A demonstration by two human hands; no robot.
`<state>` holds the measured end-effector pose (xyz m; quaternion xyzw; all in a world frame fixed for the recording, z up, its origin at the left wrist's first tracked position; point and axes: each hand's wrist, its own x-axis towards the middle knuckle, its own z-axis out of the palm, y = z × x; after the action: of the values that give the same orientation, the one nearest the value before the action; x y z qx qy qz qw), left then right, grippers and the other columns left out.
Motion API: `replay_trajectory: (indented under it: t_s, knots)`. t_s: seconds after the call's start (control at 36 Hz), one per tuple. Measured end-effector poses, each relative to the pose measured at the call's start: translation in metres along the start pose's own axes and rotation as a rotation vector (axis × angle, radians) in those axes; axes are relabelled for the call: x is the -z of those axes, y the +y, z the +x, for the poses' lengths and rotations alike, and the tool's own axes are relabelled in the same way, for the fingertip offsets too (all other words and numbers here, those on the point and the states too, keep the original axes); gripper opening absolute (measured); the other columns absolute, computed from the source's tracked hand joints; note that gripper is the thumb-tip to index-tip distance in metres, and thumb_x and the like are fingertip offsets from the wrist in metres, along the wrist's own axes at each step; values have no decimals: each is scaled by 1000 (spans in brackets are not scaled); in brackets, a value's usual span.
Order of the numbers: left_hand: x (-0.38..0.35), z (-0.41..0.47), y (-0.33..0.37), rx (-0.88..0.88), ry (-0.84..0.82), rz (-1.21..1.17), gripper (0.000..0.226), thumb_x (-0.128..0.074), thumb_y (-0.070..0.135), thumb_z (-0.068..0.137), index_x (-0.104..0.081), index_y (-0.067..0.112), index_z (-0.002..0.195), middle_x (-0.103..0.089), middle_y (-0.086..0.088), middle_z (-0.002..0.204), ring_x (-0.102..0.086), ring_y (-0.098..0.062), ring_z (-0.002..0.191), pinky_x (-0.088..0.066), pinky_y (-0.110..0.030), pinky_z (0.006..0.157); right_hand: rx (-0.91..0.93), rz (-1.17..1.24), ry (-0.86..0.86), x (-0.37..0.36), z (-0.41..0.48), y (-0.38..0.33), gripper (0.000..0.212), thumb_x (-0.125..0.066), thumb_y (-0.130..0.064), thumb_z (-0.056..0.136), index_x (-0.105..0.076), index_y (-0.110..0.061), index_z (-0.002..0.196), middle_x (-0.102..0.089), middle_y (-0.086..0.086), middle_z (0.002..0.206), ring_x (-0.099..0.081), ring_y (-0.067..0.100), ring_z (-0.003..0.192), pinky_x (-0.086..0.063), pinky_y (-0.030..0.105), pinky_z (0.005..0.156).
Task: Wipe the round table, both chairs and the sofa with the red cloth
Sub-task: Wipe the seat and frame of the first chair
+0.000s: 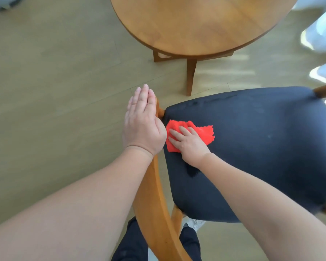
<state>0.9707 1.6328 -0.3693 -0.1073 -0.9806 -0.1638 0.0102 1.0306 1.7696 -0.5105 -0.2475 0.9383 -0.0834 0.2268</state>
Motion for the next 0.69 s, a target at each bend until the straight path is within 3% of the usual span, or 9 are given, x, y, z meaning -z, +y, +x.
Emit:
replay_trajectory:
  t_s: [0.17, 0.44, 0.61, 0.69]
  knots:
    - [-1, 0, 1, 1, -6, 10, 61, -30, 11, 79, -44, -2, 136, -40, -16, 146, -33, -31, 137, -22, -39, 115, 122, -64, -44, -29, -53, -24, 54, -80, -21, 68, -69, -21, 120, -60, 3, 132, -56, 33, 115, -43, 52, 101]
    - [1, -3, 3, 42, -25, -10, 61, -30, 11, 82, -39, 5, 142, -32, -9, 151, -23, -24, 142, -13, -31, 117, 185, -22, -39, -58, -116, -38, 61, -87, -19, 58, -71, -24, 116, -64, -1, 127, -62, 30, 114, -46, 48, 97]
    - [3, -70, -5, 120, -38, 11, 60, -29, 14, 86, -33, 11, 146, -26, -4, 155, -18, -20, 144, -19, -36, 116, 194, -35, -43, -58, -113, -33, 63, -89, -14, 55, -72, -24, 114, -64, 2, 126, -62, 33, 112, -48, 50, 94]
    - [6, -97, -3, 230, -11, -29, 58, -28, 14, 87, -34, 13, 145, -25, -2, 155, -20, -19, 143, -23, -31, 110, 210, -33, -35, -53, -107, -36, 59, -89, -12, 55, -73, -24, 110, -66, 3, 121, -63, 34, 105, -50, 51, 89]
